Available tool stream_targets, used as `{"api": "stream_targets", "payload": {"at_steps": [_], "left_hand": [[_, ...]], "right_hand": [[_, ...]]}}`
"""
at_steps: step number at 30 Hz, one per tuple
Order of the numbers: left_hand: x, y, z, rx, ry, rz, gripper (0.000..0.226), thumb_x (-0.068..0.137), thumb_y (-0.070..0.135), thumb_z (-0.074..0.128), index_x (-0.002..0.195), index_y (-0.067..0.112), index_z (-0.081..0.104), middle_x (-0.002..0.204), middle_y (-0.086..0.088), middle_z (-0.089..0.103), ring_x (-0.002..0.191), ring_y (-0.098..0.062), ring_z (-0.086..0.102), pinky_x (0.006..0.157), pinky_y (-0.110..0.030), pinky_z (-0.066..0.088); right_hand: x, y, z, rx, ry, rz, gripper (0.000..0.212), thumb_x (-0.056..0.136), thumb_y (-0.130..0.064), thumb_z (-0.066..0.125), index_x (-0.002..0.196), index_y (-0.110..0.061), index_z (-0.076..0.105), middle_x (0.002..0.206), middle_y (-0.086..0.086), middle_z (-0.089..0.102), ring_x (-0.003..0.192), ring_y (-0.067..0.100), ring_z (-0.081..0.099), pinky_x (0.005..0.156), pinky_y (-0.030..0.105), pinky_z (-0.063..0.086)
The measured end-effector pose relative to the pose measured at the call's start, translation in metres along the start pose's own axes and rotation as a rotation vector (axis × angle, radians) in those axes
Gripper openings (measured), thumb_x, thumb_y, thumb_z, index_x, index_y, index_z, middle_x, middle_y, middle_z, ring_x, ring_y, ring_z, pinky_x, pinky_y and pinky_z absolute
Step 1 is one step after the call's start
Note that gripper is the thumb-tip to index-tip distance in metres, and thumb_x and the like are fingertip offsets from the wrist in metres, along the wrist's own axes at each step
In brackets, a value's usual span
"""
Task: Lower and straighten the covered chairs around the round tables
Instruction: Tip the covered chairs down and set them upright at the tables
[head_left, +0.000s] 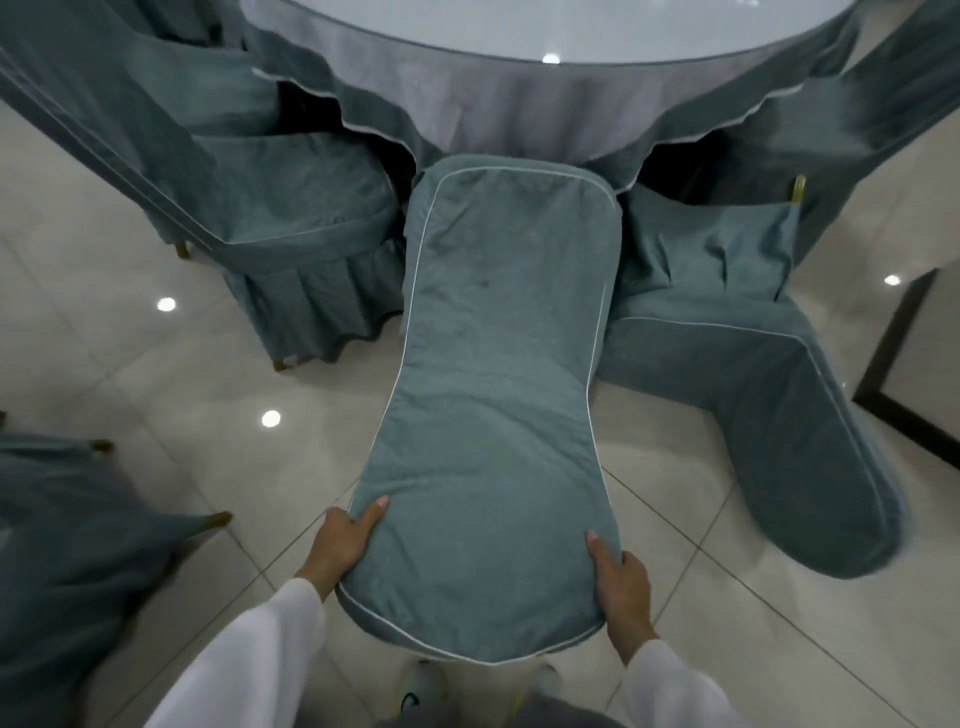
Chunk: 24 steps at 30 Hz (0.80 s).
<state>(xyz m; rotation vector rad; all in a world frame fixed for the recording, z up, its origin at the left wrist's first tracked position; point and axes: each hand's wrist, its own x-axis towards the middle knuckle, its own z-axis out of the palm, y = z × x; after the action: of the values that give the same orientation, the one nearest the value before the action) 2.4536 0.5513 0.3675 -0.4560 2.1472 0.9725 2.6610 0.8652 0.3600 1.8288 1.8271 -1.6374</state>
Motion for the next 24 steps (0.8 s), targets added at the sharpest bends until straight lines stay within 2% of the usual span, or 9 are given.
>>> {"api": "stream_targets", "payload": {"at_steps": [2, 3, 8, 11, 15, 18, 21, 24], "left_hand": [[-0.018, -0.001, -0.01, -0.002, -0.009, -0.02, 0.109, 0.046, 0.095, 0.063, 0.103, 0.002, 0.07, 0.099, -0.011, 0.073, 0.085, -0.025, 0.07, 0.084, -0.041, 0.059], [-0.028, 0.002, -0.015, 0.0, -0.024, -0.018, 0.109, 0.047, 0.093, 0.063, 0.105, 0.002, 0.069, 0.102, -0.012, 0.073, 0.086, -0.027, 0.07, 0.085, -0.041, 0.059], [-0.084, 0.03, -0.037, 0.028, -0.045, -0.039, 0.084, 0.079, 0.068, 0.07, 0.118, -0.007, 0.066, 0.117, -0.021, 0.069, 0.094, -0.03, 0.064, 0.09, -0.038, 0.054], [-0.105, 0.043, -0.048, 0.007, -0.061, -0.077, 0.081, 0.084, 0.061, 0.07, 0.126, -0.007, 0.062, 0.126, -0.022, 0.065, 0.098, -0.031, 0.063, 0.09, -0.035, 0.051], [-0.139, 0.07, -0.067, -0.029, -0.074, -0.103, 0.077, 0.089, 0.05, 0.07, 0.134, -0.011, 0.054, 0.136, -0.023, 0.059, 0.117, -0.037, 0.06, 0.092, -0.034, 0.048], [-0.159, 0.087, -0.081, -0.062, -0.095, -0.137, 0.07, 0.091, 0.043, 0.071, 0.132, -0.011, 0.055, 0.133, -0.023, 0.06, 0.115, -0.036, 0.061, 0.093, -0.035, 0.049], [-0.17, 0.098, -0.095, -0.116, -0.129, -0.173, 0.059, 0.09, 0.036, 0.073, 0.125, -0.01, 0.061, 0.125, -0.022, 0.066, 0.106, -0.035, 0.065, 0.1, -0.043, 0.052], [-0.183, 0.111, -0.107, -0.181, -0.173, -0.217, 0.042, 0.094, 0.024, 0.069, 0.12, -0.008, 0.062, 0.109, -0.02, 0.069, 0.098, -0.034, 0.067, 0.095, -0.043, 0.054]], "right_hand": [[-0.022, -0.01, -0.014, 0.015, -0.004, 0.009, 0.06, 0.086, -0.058, 0.072, 0.112, -0.005, 0.065, 0.109, 0.014, 0.069, 0.091, 0.031, 0.066, 0.08, 0.041, 0.056], [-0.031, -0.014, -0.02, 0.009, 0.004, 0.02, 0.062, 0.084, -0.06, 0.073, 0.112, -0.005, 0.066, 0.108, 0.014, 0.07, 0.09, 0.031, 0.067, 0.083, 0.044, 0.058], [-0.066, -0.026, -0.048, -0.014, -0.02, 0.085, 0.076, 0.07, -0.069, 0.079, 0.107, -0.004, 0.069, 0.102, 0.012, 0.072, 0.088, 0.032, 0.07, 0.085, 0.049, 0.061], [-0.085, -0.042, -0.065, -0.006, -0.021, 0.11, 0.073, 0.071, -0.063, 0.083, 0.106, 0.0, 0.069, 0.101, 0.014, 0.072, 0.089, 0.033, 0.07, 0.085, 0.048, 0.061], [-0.108, -0.071, -0.086, 0.025, -0.047, 0.156, 0.075, 0.074, -0.05, 0.087, 0.116, 0.008, 0.067, 0.108, 0.021, 0.071, 0.092, 0.035, 0.069, 0.088, 0.048, 0.06], [-0.123, -0.092, -0.097, 0.064, -0.068, 0.213, 0.072, 0.075, -0.039, 0.089, 0.119, 0.012, 0.063, 0.11, 0.023, 0.07, 0.094, 0.037, 0.069, 0.091, 0.05, 0.059], [-0.138, -0.114, -0.106, 0.115, -0.085, 0.252, 0.066, 0.076, -0.029, 0.089, 0.121, 0.012, 0.063, 0.111, 0.023, 0.071, 0.094, 0.038, 0.07, 0.09, 0.05, 0.059], [-0.144, -0.128, -0.111, 0.152, -0.126, 0.293, 0.059, 0.079, -0.021, 0.087, 0.123, 0.01, 0.062, 0.111, 0.022, 0.072, 0.095, 0.038, 0.071, 0.083, 0.045, 0.06]]}}
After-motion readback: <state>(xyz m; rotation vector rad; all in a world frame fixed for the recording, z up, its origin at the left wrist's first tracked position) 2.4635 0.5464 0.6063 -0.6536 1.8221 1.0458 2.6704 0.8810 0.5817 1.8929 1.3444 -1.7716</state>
